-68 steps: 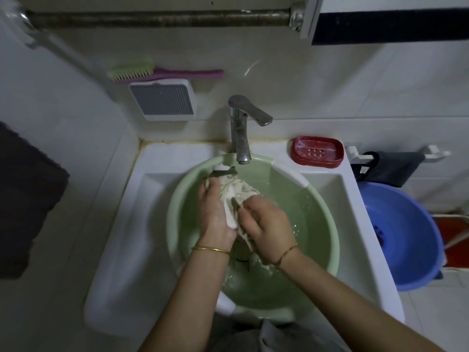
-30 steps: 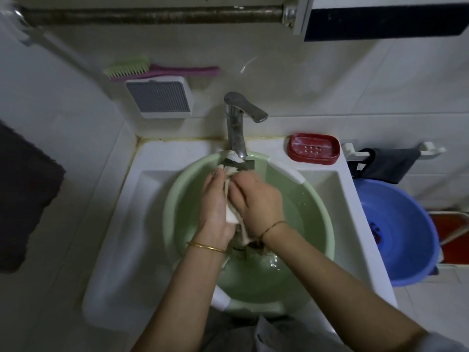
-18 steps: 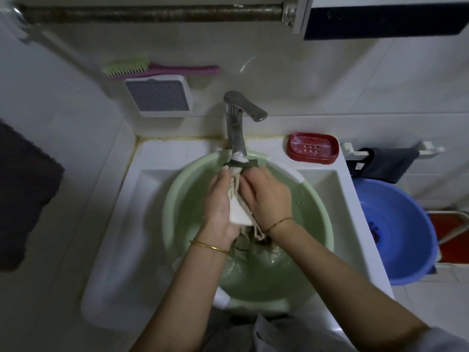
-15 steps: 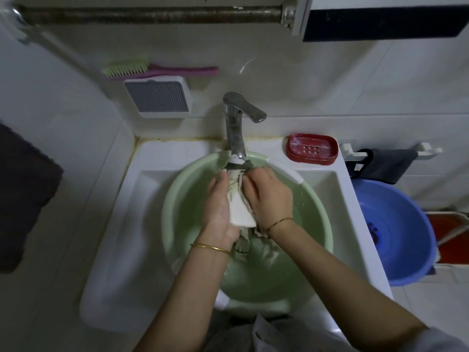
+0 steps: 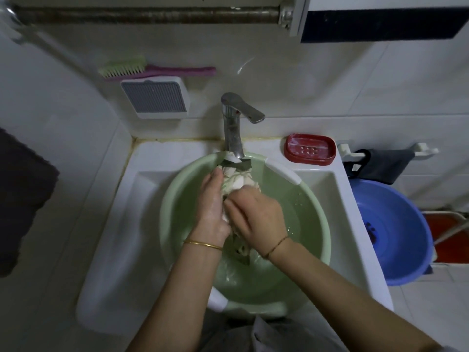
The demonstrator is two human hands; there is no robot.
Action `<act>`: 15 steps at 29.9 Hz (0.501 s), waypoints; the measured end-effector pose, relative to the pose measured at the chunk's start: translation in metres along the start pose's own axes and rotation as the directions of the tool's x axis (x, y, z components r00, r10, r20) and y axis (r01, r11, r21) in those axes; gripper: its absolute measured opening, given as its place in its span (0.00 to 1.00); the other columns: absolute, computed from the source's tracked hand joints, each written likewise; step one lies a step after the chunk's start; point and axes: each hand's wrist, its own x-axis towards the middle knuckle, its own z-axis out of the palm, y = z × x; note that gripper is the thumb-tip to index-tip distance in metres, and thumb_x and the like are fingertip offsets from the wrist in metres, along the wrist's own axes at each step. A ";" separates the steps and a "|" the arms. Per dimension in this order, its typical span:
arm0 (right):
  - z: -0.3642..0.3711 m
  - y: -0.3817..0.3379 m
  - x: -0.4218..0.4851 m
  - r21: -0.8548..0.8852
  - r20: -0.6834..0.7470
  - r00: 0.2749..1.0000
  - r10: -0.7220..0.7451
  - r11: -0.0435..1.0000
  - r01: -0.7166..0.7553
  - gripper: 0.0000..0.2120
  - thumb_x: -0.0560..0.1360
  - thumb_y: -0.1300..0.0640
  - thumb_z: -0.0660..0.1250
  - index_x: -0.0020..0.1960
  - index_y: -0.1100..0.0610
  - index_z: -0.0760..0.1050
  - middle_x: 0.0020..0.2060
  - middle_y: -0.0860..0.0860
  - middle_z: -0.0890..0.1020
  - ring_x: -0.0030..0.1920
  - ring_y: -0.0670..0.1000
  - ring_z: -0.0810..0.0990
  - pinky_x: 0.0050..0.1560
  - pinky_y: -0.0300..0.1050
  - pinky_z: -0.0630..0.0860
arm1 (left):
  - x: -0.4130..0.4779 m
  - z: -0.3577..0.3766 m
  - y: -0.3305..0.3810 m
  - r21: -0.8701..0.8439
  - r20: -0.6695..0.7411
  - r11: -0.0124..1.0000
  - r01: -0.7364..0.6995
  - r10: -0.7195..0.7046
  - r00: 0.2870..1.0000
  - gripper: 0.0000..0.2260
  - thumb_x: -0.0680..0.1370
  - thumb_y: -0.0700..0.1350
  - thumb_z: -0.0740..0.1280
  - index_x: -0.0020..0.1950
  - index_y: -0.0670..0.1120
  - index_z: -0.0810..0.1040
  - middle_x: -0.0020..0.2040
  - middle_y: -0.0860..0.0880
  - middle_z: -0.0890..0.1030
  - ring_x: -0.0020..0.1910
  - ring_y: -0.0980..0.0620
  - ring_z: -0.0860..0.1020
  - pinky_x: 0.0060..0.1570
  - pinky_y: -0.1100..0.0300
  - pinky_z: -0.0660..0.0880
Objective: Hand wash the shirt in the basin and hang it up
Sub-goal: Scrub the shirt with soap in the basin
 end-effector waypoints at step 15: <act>-0.002 0.017 0.017 -0.078 -0.011 0.976 0.220 0.972 -0.220 0.16 0.75 0.48 0.55 0.40 0.58 0.75 0.34 0.54 0.77 0.31 0.56 0.77 0.28 0.44 0.71 | -0.012 0.008 -0.009 0.012 0.028 1.000 0.023 -0.023 0.999 0.13 0.82 0.46 0.57 0.60 0.40 0.73 0.47 0.39 0.79 0.44 0.44 0.78 0.51 0.50 0.77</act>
